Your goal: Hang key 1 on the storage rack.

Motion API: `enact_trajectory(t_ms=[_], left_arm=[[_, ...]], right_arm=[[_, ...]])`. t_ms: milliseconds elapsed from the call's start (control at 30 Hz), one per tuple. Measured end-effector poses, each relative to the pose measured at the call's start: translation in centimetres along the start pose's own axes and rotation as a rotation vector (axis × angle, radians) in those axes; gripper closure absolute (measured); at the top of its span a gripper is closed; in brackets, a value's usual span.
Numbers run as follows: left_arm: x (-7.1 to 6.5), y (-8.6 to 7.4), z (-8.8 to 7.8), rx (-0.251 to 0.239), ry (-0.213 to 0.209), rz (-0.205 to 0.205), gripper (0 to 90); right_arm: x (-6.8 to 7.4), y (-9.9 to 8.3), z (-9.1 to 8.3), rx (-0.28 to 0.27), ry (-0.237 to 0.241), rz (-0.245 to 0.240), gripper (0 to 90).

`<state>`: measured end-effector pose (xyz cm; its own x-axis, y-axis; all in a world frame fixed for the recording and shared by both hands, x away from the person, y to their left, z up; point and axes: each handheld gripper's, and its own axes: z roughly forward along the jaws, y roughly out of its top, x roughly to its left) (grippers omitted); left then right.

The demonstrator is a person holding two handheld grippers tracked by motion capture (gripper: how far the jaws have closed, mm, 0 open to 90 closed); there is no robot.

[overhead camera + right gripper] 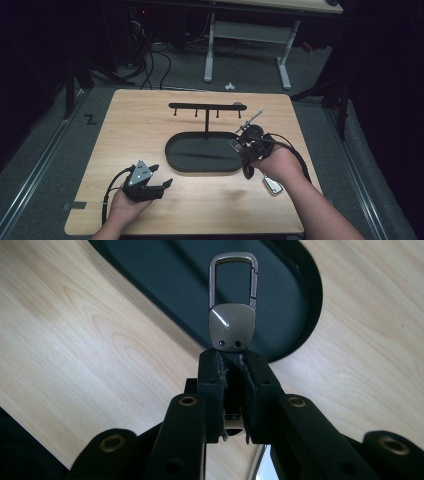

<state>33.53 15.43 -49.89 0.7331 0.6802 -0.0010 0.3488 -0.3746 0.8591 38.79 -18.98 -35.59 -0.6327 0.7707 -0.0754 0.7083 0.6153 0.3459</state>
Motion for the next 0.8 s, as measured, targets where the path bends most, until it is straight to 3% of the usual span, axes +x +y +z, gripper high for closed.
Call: enact_trajectory(t_ms=[200, 400, 800], left_arm=[[0.2, -0.1, 0.0, 0.001, 0.021, 0.005, 28.8], [0.2, -0.2, -0.1, 0.001, 0.015, 0.001, 28.8], [0.3, -0.4, 0.1, 0.010, 0.008, 0.001, 28.7]], right_arm=[[0.1, 1.5, -0.4, -0.022, -0.008, 0.004, 80.6], [0.1, 2.8, 0.1, -0.029, -0.007, -0.021, 80.6], [-0.4, 5.4, -0.2, -0.054, -0.019, -0.010, 80.6]])
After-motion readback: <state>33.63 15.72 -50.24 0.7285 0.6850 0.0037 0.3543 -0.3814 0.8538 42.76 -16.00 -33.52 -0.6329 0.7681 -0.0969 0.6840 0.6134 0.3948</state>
